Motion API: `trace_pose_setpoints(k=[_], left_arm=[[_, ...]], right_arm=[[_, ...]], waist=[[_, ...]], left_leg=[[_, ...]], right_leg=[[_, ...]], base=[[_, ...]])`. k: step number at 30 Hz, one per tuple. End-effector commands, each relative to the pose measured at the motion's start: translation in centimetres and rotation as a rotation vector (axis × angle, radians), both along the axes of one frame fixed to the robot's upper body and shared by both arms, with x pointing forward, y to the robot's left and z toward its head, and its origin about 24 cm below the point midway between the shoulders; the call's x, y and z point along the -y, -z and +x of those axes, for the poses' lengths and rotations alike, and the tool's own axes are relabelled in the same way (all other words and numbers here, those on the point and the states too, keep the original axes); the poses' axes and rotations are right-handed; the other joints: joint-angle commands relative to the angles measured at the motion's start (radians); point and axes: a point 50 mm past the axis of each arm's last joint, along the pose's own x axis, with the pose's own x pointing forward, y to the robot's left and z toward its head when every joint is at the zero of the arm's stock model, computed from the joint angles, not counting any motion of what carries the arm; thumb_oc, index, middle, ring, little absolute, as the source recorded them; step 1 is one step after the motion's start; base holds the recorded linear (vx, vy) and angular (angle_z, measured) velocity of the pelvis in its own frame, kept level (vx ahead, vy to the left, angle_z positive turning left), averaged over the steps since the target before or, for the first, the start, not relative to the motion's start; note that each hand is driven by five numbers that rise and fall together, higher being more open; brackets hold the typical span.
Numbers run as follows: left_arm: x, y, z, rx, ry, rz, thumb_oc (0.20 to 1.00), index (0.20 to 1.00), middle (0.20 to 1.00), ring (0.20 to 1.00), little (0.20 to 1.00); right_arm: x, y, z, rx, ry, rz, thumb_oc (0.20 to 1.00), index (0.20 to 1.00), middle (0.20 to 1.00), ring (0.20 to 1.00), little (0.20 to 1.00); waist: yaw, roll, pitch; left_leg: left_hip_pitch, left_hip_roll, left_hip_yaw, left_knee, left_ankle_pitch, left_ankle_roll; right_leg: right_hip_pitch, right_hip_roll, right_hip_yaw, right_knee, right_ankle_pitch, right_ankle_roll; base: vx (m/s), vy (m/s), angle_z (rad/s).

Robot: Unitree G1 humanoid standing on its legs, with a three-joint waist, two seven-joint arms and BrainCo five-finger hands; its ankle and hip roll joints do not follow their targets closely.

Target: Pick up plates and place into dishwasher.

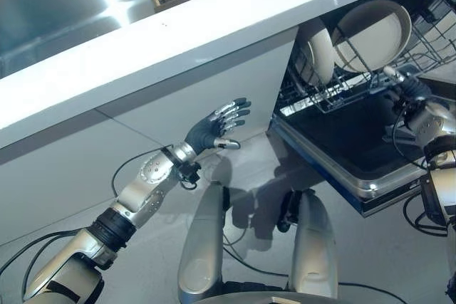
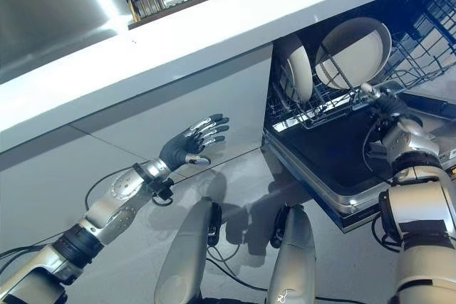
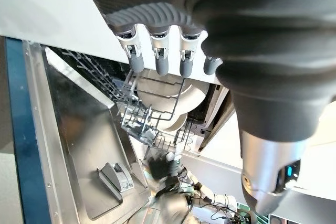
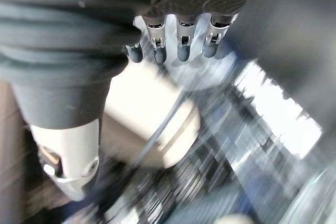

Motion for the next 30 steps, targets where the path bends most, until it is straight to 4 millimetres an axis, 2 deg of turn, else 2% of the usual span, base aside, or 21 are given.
trace_pose_setpoints(k=[1, 6, 11, 14, 17, 22, 26, 30], left_arm=[[0.4, -2.2, -1.5, 0.083, 0.064, -0.091, 1.000, 1.000, 1.000, 1.000, 1.000], [-0.1, -2.2, -1.8, 0.089, 0.081, -0.078, 1.000, 1.000, 1.000, 1.000, 1.000], [-0.1, -2.5, -2.1, 0.099, 0.113, -0.082, 1.000, 1.000, 1.000, 1.000, 1.000], [0.2, -2.7, -2.2, 0.114, 0.134, -0.093, 1.000, 1.000, 1.000, 1.000, 1.000], [1.0, -2.8, -2.1, 0.132, 0.136, -0.114, 1.000, 1.000, 1.000, 1.000, 1.000], [3.3, -2.4, -2.4, 0.146, 0.142, -0.120, 1.000, 1.000, 1.000, 1.000, 1.000], [5.5, -2.7, -2.8, 0.175, 0.137, -0.140, 1.000, 1.000, 1.000, 1.000, 1.000], [6.3, -3.0, -2.9, 0.190, 0.119, -0.167, 1.000, 1.000, 1.000, 1.000, 1.000]], right_arm=[[-2.9, -8.2, 0.9, 0.380, -0.159, 0.093, 1.000, 1.000, 1.000, 1.000, 1.000], [-2.6, -9.9, 0.4, 0.511, -0.176, 0.229, 1.000, 1.000, 1.000, 1.000, 1.000], [-1.7, -9.5, 0.2, 0.468, -0.087, 0.182, 1.000, 1.000, 1.000, 1.000, 1.000], [-0.6, -8.5, 0.0, 0.388, 0.030, 0.114, 1.000, 1.000, 1.000, 1.000, 1.000], [2.4, -4.9, -1.2, 0.189, 0.270, -0.007, 1.000, 1.000, 1.000, 1.000, 1.000], [5.5, 0.1, -3.6, -0.065, 0.594, -0.139, 1.000, 1.000, 1.000, 1.000, 1.000], [6.6, 1.0, -5.3, -0.097, 0.869, -0.277, 1.000, 1.000, 1.000, 1.000, 1.000], [6.7, 1.0, -6.3, -0.069, 1.063, -0.350, 1.000, 1.000, 1.000, 1.000, 1.000]], waist=[[0.049, 0.017, -0.009], [0.057, 0.021, -0.018], [0.058, 0.017, -0.030], [0.051, 0.010, -0.037], [0.021, -0.008, -0.044], [-0.021, -0.038, -0.041], [-0.069, -0.044, -0.037], [-0.099, -0.036, -0.036]], left_leg=[[0.027, -0.092, 0.134, -0.070, -0.017, 0.147], [0.017, -0.095, 0.129, -0.053, -0.024, 0.143], [0.007, -0.095, 0.134, -0.044, -0.029, 0.142], [0.013, -0.086, 0.143, -0.045, -0.035, 0.143], [0.019, -0.068, 0.163, -0.017, -0.068, 0.154], [0.042, -0.039, 0.187, 0.020, -0.108, 0.165], [0.063, -0.030, 0.211, 0.038, -0.132, 0.174], [0.077, -0.029, 0.224, 0.053, -0.151, 0.179]], right_leg=[[0.034, 0.078, -0.046, 0.012, -0.044, -0.086], [0.027, 0.074, -0.043, 0.022, -0.046, -0.078], [0.019, 0.073, -0.037, 0.018, -0.039, -0.073], [0.024, 0.075, -0.032, 0.007, -0.036, -0.072], [0.024, 0.085, -0.021, 0.012, -0.046, -0.077], [0.042, 0.108, 0.005, 0.007, -0.049, -0.078], [0.056, 0.132, 0.035, 0.004, -0.055, -0.080], [0.067, 0.142, 0.053, 0.005, -0.066, -0.083]], base=[[0.04, -0.027, 0.13], [0.01, -0.007, 0.06], [-0.01, 0.026, 0.05], [-0.03, 0.107, 0.04], [-0.04, 0.177, 0.02], [-0.03, 0.124, -0.07], [-0.04, 0.177, -0.25], [-0.01, 0.138, -0.23]])
